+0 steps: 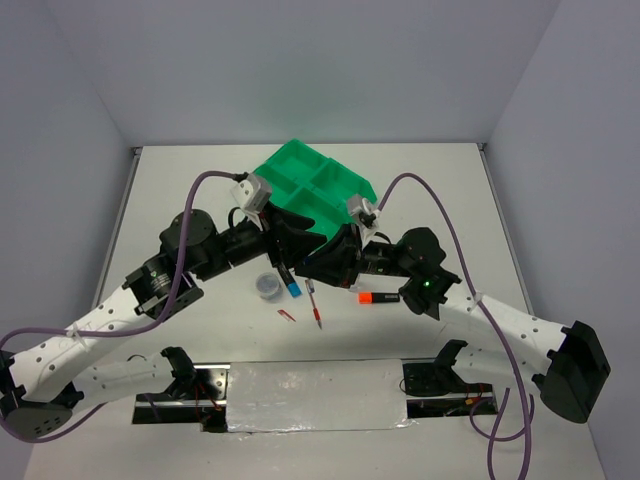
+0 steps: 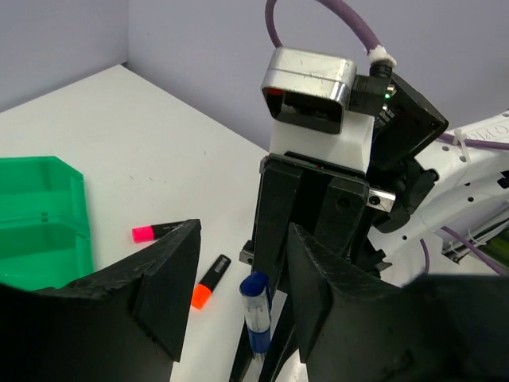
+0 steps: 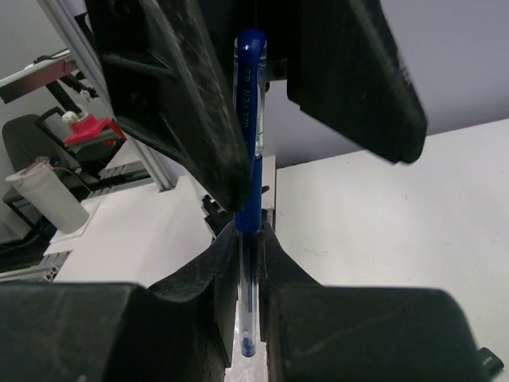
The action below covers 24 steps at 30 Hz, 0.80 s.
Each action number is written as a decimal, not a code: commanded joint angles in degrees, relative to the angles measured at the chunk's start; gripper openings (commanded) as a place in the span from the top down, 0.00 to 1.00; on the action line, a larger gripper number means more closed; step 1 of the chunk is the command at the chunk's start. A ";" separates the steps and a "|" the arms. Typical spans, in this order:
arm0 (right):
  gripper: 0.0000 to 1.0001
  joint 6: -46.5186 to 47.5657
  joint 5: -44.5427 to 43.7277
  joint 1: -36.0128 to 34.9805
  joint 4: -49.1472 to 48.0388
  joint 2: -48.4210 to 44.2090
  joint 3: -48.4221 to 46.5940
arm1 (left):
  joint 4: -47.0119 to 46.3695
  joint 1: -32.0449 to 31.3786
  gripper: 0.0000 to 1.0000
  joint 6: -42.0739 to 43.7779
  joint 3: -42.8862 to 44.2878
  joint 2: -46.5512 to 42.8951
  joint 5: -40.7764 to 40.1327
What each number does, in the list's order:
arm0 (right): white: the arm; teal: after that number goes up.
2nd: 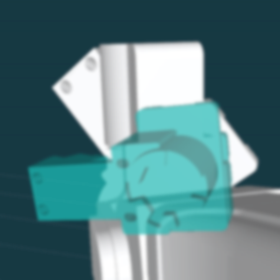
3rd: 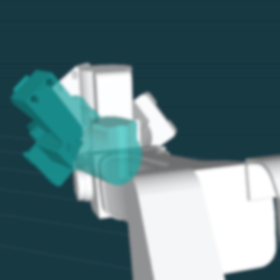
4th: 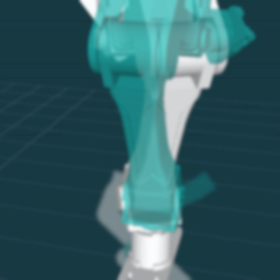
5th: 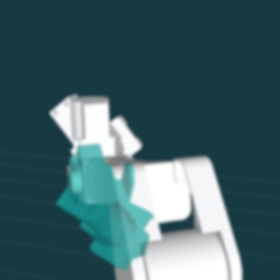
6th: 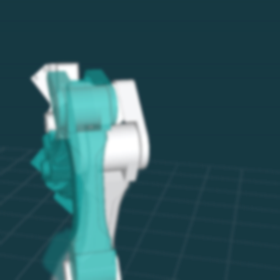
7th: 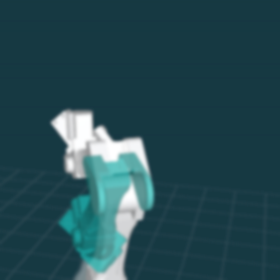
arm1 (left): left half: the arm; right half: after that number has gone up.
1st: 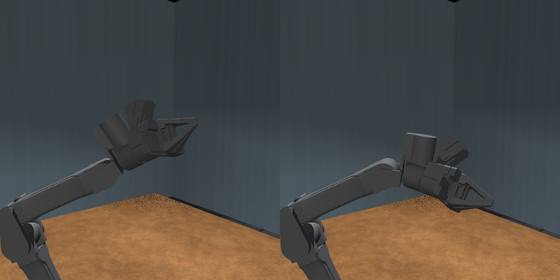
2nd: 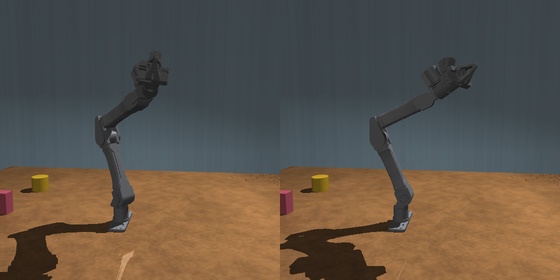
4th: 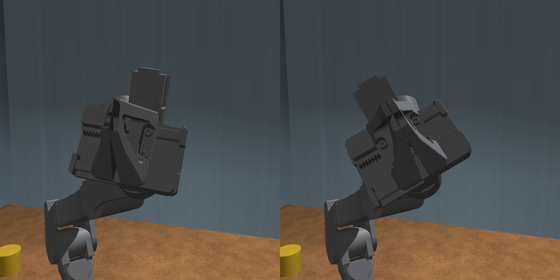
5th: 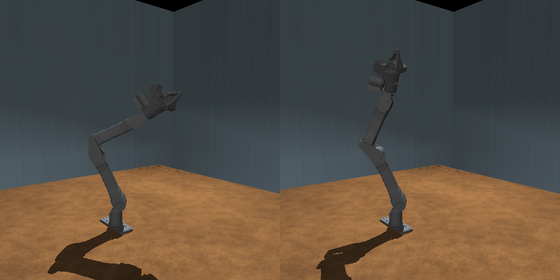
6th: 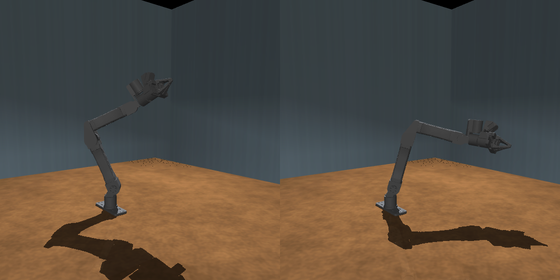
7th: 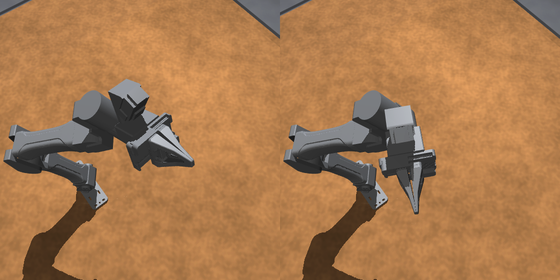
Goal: Sort the stationery into containers
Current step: Close the pen cap on the pen.
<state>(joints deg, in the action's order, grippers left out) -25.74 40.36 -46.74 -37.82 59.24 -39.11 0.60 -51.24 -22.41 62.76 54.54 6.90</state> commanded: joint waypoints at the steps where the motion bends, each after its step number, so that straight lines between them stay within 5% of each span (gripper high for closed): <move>1: 1.00 -0.10 1.04 -0.10 -1.11 -0.36 -2.99 | -3.15 0.00 0.43 0.97 -0.01 -1.37 2.24; 10: 1.00 0.07 1.83 0.07 -0.23 -0.36 -3.95 | -3.15 0.09 0.44 0.97 -1.15 -2.07 1.89; 16: 1.00 0.42 1.56 0.25 -0.14 0.17 -3.43 | -2.62 0.09 0.34 1.49 -0.97 -3.48 1.46; 24: 1.00 0.42 1.65 0.33 -0.85 0.43 -3.25 | -2.45 0.35 0.37 1.67 -1.15 -4.36 1.54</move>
<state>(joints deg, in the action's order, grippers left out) -25.69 41.25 -46.72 -37.23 59.44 -40.29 0.45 -51.18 -22.28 61.49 50.85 7.79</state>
